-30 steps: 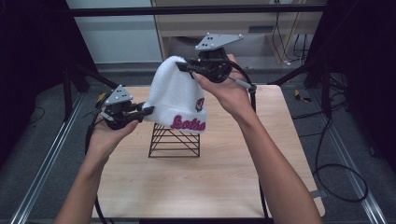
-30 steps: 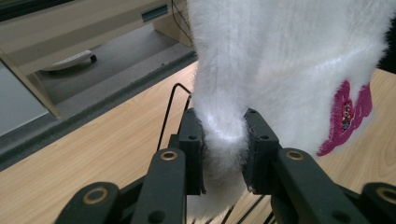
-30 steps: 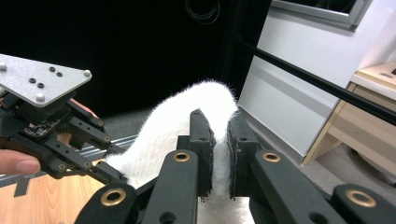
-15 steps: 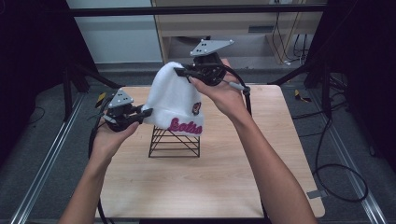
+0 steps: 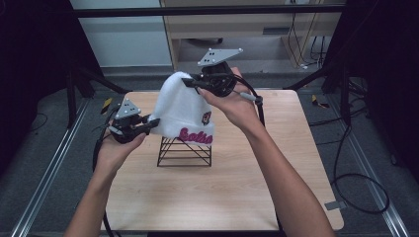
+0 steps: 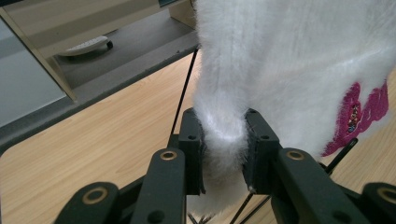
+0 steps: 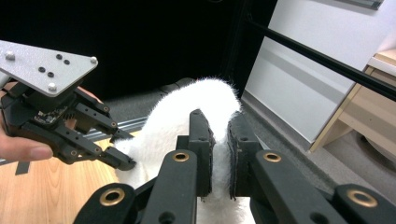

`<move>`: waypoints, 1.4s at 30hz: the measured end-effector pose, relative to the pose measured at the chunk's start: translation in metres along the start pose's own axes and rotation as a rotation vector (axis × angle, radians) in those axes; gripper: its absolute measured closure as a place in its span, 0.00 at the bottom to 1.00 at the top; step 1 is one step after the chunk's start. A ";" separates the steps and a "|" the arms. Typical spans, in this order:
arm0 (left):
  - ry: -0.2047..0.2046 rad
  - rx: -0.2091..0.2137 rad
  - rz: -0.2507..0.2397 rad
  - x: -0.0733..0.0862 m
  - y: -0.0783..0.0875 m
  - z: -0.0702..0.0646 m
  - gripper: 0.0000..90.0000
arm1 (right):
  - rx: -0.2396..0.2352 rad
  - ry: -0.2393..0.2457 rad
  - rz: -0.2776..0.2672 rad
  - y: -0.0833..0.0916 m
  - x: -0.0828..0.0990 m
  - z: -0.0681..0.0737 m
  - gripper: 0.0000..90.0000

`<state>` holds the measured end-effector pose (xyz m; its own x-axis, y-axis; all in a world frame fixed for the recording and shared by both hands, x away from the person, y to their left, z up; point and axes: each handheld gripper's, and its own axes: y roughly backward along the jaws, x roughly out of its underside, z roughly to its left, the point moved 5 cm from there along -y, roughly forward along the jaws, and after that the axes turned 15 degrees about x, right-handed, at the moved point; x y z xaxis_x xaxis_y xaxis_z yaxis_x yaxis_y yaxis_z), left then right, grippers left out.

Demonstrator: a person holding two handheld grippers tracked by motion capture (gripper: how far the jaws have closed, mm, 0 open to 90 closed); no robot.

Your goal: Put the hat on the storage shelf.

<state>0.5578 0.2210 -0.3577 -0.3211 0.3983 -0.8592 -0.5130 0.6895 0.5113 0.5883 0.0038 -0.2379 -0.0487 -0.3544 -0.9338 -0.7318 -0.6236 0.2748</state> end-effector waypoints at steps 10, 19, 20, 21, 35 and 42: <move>0.002 0.002 0.002 0.009 0.003 -0.002 0.80 | -0.010 0.012 0.016 0.001 0.003 0.007 0.92; 0.003 0.008 0.008 0.018 0.003 -0.004 0.79 | -0.017 0.032 0.039 0.003 0.006 0.014 0.92; 0.003 0.008 0.005 0.019 0.003 -0.004 0.79 | -0.018 0.036 0.045 0.003 0.008 0.016 0.92; 0.010 0.008 0.000 0.021 0.003 -0.004 0.79 | -0.018 0.038 0.049 0.003 0.008 0.017 0.92; 0.029 0.021 0.012 0.042 -0.001 -0.004 0.79 | -0.045 0.051 0.088 0.002 0.022 0.030 0.92; 0.036 0.030 0.022 0.052 -0.006 -0.006 0.79 | -0.052 0.058 0.110 0.001 0.029 0.037 0.92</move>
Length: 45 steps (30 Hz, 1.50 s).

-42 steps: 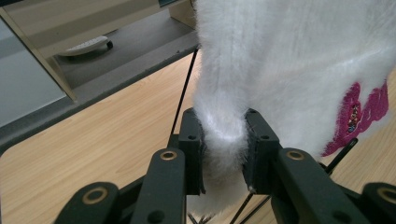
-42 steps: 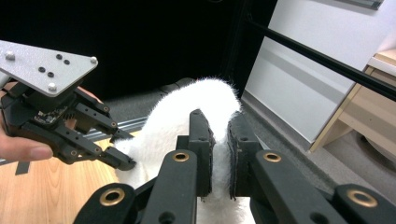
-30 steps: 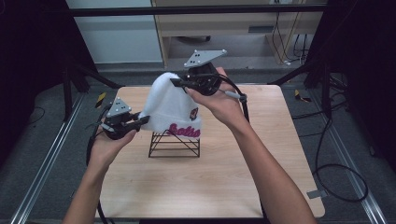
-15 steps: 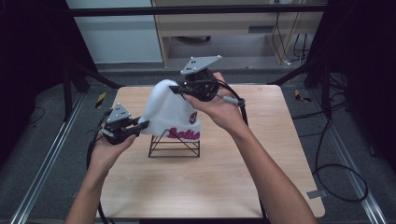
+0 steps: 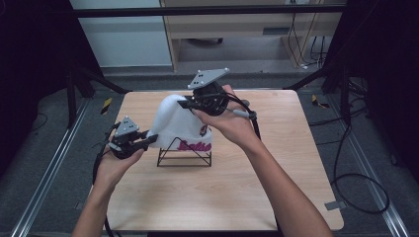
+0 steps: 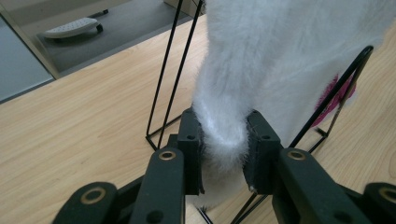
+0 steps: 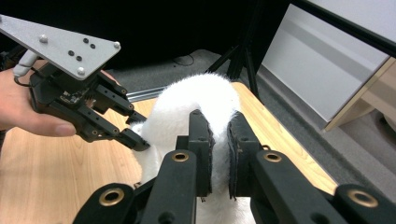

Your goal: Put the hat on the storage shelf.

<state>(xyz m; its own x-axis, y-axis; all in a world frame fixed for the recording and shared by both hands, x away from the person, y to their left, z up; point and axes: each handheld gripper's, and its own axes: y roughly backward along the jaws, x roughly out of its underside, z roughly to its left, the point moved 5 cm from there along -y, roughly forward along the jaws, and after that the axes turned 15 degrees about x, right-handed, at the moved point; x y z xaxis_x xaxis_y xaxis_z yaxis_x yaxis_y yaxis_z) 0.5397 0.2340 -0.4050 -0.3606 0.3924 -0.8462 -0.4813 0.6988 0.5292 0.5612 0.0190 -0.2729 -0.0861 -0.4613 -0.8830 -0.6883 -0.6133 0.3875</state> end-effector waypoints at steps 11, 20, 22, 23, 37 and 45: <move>0.011 0.008 0.010 0.012 -0.004 0.000 0.79 | -0.012 0.006 0.027 -0.004 0.008 0.006 0.92; 0.025 0.016 0.027 0.025 -0.008 0.002 0.79 | -0.015 0.012 0.063 -0.009 0.019 0.011 0.92; 0.029 0.015 0.030 0.027 -0.009 0.002 0.78 | -0.016 0.012 0.070 -0.011 0.020 0.013 0.92; 0.033 0.016 0.032 0.029 -0.009 0.003 0.78 | -0.016 0.012 0.075 -0.011 0.021 0.014 0.92; 0.102 0.021 0.027 0.056 -0.006 0.010 0.72 | -0.031 0.051 0.125 -0.031 0.025 0.037 0.92; 0.121 -0.047 0.033 0.066 0.006 0.020 0.60 | -0.026 0.051 0.164 -0.042 0.034 0.039 0.92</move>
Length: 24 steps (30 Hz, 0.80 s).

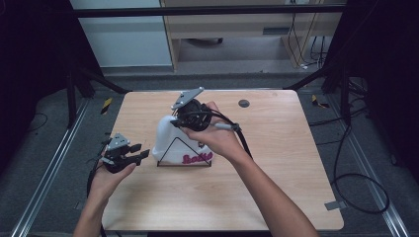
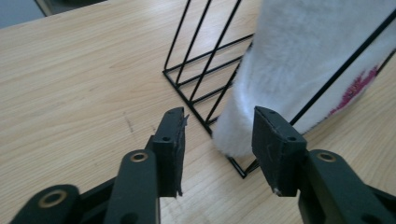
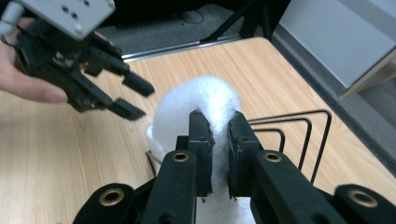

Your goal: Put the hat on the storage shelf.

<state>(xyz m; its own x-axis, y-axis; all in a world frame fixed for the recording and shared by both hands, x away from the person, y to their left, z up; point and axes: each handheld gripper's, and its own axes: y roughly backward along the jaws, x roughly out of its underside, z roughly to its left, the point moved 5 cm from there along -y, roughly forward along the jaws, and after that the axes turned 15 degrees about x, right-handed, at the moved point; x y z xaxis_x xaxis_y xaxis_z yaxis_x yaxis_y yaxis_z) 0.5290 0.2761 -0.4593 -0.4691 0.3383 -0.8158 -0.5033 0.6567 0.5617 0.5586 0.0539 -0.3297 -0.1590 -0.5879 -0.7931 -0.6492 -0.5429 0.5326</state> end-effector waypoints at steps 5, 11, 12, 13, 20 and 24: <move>0.022 -0.036 0.009 0.003 0.003 0.005 0.51 | -0.004 -0.004 0.007 -0.002 0.004 0.000 0.92; 0.033 -0.081 0.032 0.009 0.003 0.010 0.37 | -0.005 -0.011 0.007 -0.002 0.007 -0.001 0.91; 0.034 -0.087 0.038 0.010 0.002 0.011 0.32 | -0.005 -0.013 0.009 -0.001 0.008 -0.001 0.90; 0.045 -0.100 0.047 0.013 0.000 0.012 0.29 | -0.005 -0.016 0.013 -0.001 0.008 -0.001 0.89; 0.092 -0.127 0.088 0.029 -0.007 0.022 0.16 | -0.021 -0.027 0.010 0.003 0.011 -0.001 0.82; 0.088 -0.161 0.118 0.038 -0.009 0.026 0.13 | -0.020 -0.035 0.005 0.009 0.012 -0.004 0.76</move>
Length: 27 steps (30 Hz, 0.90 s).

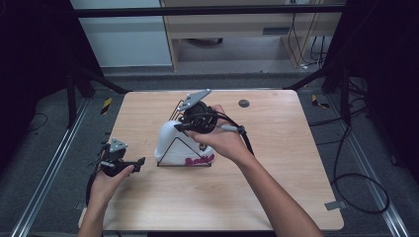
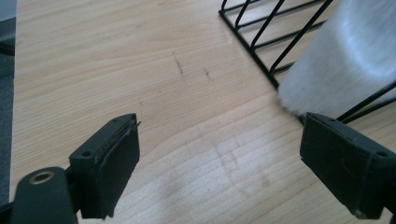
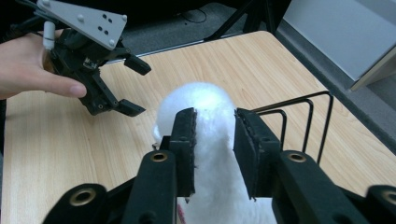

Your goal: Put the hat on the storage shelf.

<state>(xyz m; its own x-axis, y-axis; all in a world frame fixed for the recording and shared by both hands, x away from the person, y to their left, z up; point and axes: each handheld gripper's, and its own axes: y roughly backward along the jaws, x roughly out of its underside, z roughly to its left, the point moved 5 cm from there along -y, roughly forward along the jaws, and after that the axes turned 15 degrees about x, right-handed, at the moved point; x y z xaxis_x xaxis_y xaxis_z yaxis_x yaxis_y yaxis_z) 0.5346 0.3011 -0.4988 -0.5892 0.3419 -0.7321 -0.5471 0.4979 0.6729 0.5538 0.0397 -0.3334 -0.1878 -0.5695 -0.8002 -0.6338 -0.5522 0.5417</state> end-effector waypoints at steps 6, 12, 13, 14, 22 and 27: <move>0.008 -0.050 0.028 0.012 -0.005 0.006 0.10 | 0.016 -0.020 -0.004 0.010 0.003 -0.005 0.70; 0.018 -0.061 0.033 0.020 -0.007 0.008 0.09 | 0.031 -0.030 -0.004 0.019 0.007 -0.011 0.65; 0.019 -0.059 0.033 0.022 -0.008 0.008 0.08 | 0.034 -0.038 -0.008 0.023 0.008 -0.014 0.64; 0.020 -0.052 0.033 0.023 -0.010 0.007 0.08 | 0.038 -0.046 -0.010 0.025 0.009 -0.015 0.63; 0.007 -0.056 0.044 0.025 -0.015 0.006 0.07 | 0.105 -0.103 -0.034 0.043 0.020 -0.027 0.45; 0.001 -0.065 0.077 0.028 -0.021 0.005 0.06 | 0.177 -0.163 -0.032 0.056 0.037 -0.043 0.30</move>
<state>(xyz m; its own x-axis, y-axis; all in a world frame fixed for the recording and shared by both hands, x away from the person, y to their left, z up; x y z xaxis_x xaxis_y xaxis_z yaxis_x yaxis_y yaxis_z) 0.5326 0.3038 -0.5341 -0.6317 0.3760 -0.6779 -0.5375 0.4177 0.7326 0.5438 -0.0382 -0.3219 -0.2745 -0.4396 -0.8552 -0.7606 -0.4449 0.4729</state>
